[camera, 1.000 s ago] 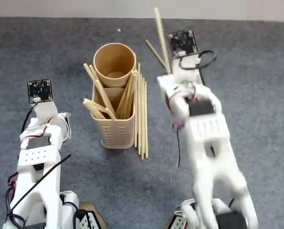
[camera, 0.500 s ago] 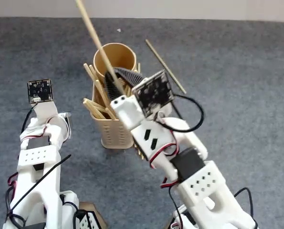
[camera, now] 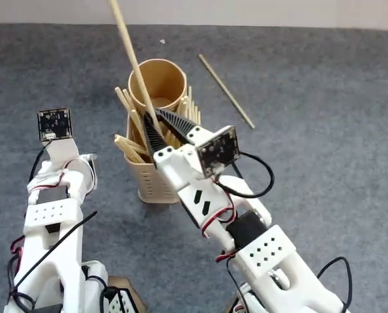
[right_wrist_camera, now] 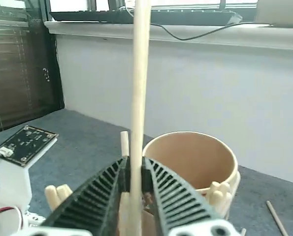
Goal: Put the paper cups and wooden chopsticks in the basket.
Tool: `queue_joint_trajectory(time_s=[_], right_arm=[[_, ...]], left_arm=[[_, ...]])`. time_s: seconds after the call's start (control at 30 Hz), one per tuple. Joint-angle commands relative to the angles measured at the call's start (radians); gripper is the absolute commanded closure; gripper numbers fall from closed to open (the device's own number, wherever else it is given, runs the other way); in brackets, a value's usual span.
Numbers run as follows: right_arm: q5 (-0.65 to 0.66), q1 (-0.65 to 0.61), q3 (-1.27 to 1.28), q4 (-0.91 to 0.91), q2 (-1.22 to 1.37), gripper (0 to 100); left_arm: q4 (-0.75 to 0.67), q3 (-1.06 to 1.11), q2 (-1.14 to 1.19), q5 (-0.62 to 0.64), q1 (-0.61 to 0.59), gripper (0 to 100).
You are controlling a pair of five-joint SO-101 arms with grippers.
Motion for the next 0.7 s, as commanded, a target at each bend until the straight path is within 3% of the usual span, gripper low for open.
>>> queue_joint_trajectory(time_s=[0.0,0.27,0.33,0.43,0.57,0.67], right_arm=[[-0.006,0.027,0.002,-0.007,-0.015,88.3],[-0.006,0.025,-0.081,0.001,-0.015,86.8],[-0.006,0.031,-0.139,0.074,-0.016,86.8],[-0.003,0.061,-0.349,0.372,-0.015,86.8],[-0.005,0.153,-0.728,0.897,-0.007,86.8],[-0.002,0.239,-0.952,1.159,-0.007,86.8]], left_arm=[[-0.015,-0.002,-0.002,-0.006,0.016,83],[-0.014,-0.001,-0.002,-0.008,0.038,83],[-0.011,-0.010,-0.002,-0.008,0.036,83],[0.035,-0.108,-0.007,-0.006,-0.025,83],[0.305,-0.403,-0.004,-0.005,-0.097,82],[0.525,-0.710,-0.002,-0.005,-0.091,82]])
